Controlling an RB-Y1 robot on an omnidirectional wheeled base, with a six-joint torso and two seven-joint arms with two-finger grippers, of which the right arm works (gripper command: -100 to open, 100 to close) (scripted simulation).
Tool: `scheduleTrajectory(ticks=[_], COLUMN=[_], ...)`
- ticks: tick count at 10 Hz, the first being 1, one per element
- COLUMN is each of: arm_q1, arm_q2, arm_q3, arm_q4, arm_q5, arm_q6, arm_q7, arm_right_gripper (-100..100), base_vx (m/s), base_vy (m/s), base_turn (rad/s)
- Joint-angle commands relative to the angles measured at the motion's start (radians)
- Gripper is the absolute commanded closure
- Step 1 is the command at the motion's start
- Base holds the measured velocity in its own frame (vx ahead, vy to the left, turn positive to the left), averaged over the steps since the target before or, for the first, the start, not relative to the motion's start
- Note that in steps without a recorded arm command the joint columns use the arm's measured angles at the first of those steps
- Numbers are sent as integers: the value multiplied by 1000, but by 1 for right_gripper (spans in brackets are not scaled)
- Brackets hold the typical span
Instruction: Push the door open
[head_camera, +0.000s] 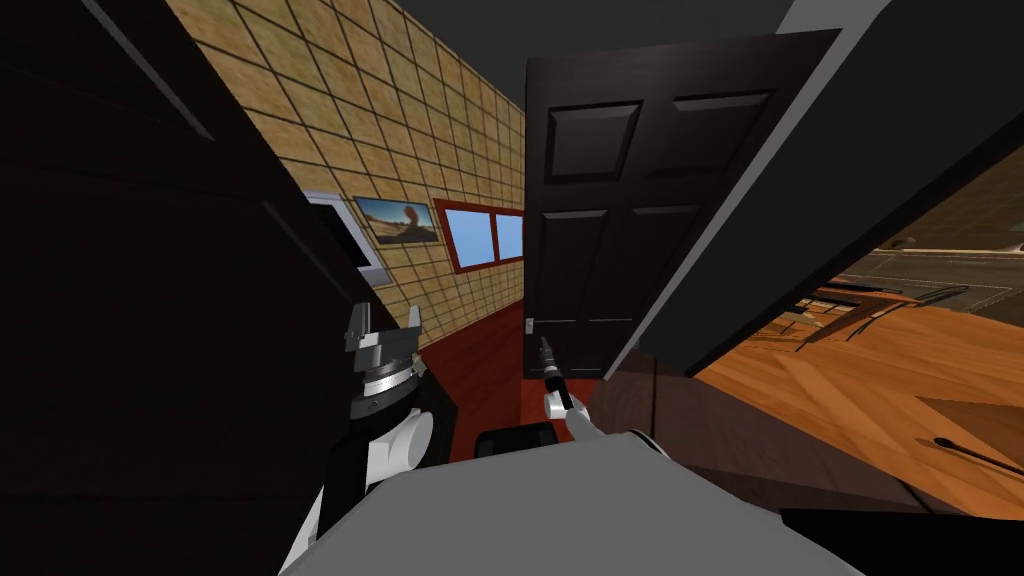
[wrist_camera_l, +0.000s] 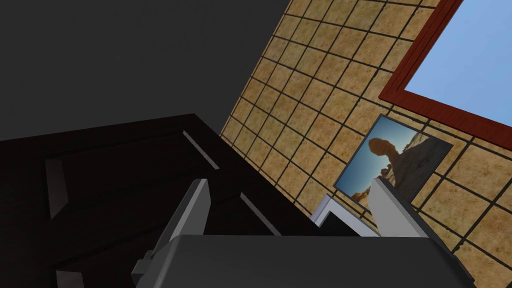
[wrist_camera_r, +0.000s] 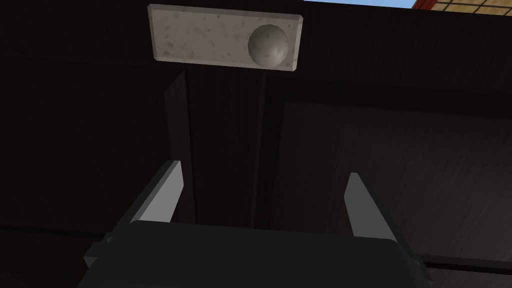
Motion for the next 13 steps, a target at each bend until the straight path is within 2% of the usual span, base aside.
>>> scheduleTrajectory(ticks=[1, 2, 3, 4, 5, 6, 8, 10, 13], arm_q1=[0, 5, 7, 7, 7, 8, 9, 11, 13], arm_q2=[18, 11, -19, -19, -19, -41, -46, -39, 9], arm_q3=[6, 5, 3, 3, 3, 1, -2, -4, -8], arm_q4=[-3, -11, -11, -21, -11, -9, -8, -6, -4], arm_q5=[-29, -18, -21, -21, -21, -22, -24, -26, -28], arm_q6=[2, 5, 3, 3, 3, -2, -6, -11, -18], arm_q7=[18, 11, 14, 14, 14, 15, 16, 17, 18], arm_right_gripper=[-100, -100, -100, -100, -100, -100, -100, -100, -100], base_vx=[-128, -50, 101, 146, 83, 192, 209, 230, 211], base_vy=[86, 41, -32, -63, -45, -41, 3, 21, 36], base_turn=[104, 9, 7, 9, 6, 34, 28, 27, 23])
